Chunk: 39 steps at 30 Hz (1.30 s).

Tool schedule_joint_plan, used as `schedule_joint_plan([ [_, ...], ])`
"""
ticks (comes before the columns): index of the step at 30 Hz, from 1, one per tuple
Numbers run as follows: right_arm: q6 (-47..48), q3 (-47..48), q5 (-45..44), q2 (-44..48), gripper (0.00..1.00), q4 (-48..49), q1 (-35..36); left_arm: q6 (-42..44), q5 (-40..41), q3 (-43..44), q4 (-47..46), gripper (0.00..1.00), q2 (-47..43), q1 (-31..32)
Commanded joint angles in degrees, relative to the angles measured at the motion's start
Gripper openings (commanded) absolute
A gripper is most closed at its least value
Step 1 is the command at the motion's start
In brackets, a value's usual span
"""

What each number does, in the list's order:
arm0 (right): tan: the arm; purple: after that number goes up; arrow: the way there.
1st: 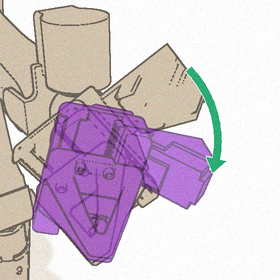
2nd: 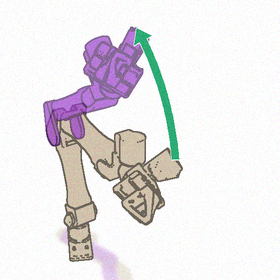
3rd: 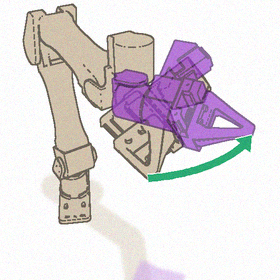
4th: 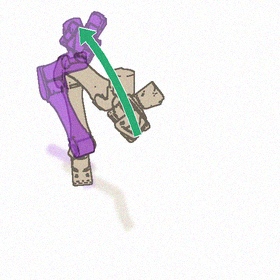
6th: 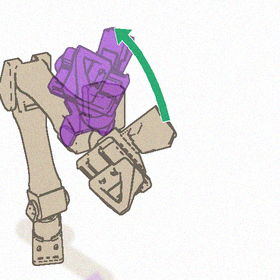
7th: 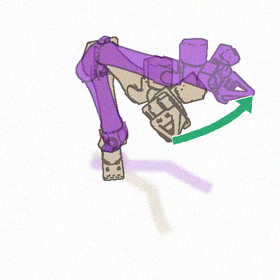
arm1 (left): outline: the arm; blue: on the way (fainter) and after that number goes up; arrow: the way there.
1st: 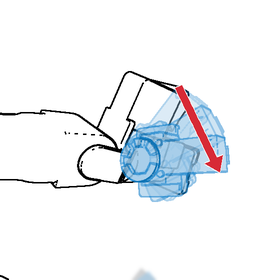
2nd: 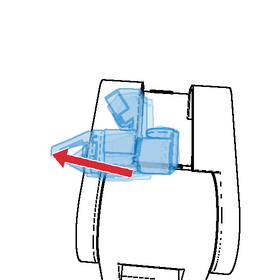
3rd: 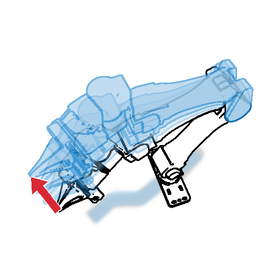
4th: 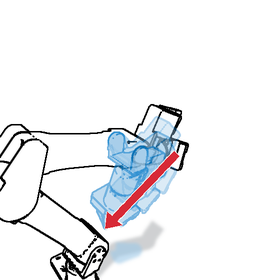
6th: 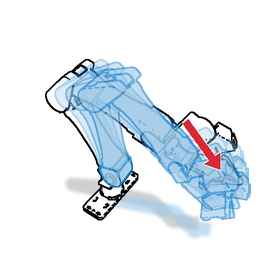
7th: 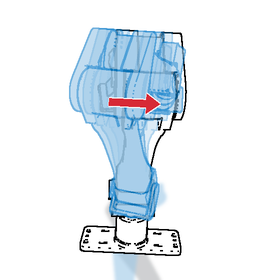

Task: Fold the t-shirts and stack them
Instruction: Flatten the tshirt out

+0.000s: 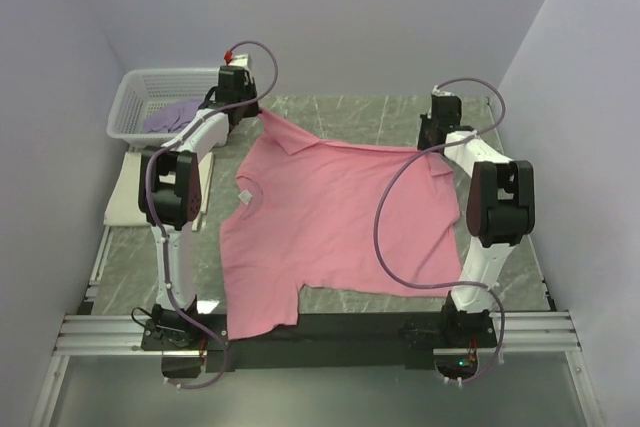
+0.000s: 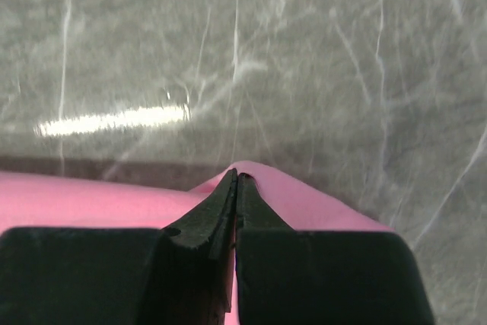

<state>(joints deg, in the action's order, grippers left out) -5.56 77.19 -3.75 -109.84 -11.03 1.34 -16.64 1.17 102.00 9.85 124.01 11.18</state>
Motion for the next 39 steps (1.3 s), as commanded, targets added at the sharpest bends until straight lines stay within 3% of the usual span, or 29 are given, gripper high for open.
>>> schedule_joint_plan([
  [1,2.1,6.2,-3.4,-2.2,0.00,0.0,-0.4,0.0,3.1,3.4,-5.8,0.02,1.2,-0.1],
  [5,0.7,9.8,-8.8,-4.6,0.02,0.8,-0.4,-1.6,5.4,4.5,-7.8,0.04,2.9,-0.5],
  [7,0.4,12.5,-12.8,-6.2,0.17,0.9,-0.5,-2.3,6.0,6.1,-7.7,0.07,4.2,-0.5],
  [9,-0.2,16.5,-16.4,-7.5,0.26,-0.2,-0.6,-2.5,5.7,7.4,-7.2,0.13,5.0,-0.6],
  [10,-0.6,17.9,-17.4,-8.4,0.37,-1.7,-0.6,-2.7,5.4,8.4,-7.1,0.20,5.4,-0.6],
  [12,-1.9,21.0,-19.5,-8.8,0.48,-2.9,-0.8,-3.0,4.7,8.7,-7.1,0.29,5.3,-0.6],
  [13,-2.6,21.7,-21.0,-8.5,0.54,-4.1,-0.9,-3.3,4.5,8.7,-7.6,0.46,4.7,-0.6],
  [15,-4.6,23.4,-21.5,-7.8,0.59,-5.8,-1.0,-3.9,4.7,8.7,-7.3,0.67,3.5,-0.6],
  [16,-5.2,23.5,-20.3,-6.4,0.63,-7.4,-1.0,-4.4,4.5,8.5,-6.8,0.83,1.9,-0.6],
  [19,-8.1,21.6,-18.5,-2.1,0.69,-10.0,-1.0,-5.7,3.7,5.9,-5.6,0.98,-3.4,-0.6],
  [22,-11.2,16.7,-13.0,3.6,0.70,-12.7,-1.0,-8.2,3.5,2.8,-2.1,0.99,-9.4,-0.2],
  [26,-16.2,5.1,-0.3,11.6,0.69,-16.0,0.0,-11.7,3.1,-3.1,9.7,0.96,-17.3,1.6],
  [32,-20.3,-13.3,3.1,24.5,0.68,-14.6,4.2,-16.8,6.6,-25.7,14.6,0.86,-32.1,9.7],
  [39,-22.6,-26.1,5.5,35.4,0.67,-13.6,6.6,-26.9,7.4,-50.2,14.1,0.78,-42.0,15.4],
])
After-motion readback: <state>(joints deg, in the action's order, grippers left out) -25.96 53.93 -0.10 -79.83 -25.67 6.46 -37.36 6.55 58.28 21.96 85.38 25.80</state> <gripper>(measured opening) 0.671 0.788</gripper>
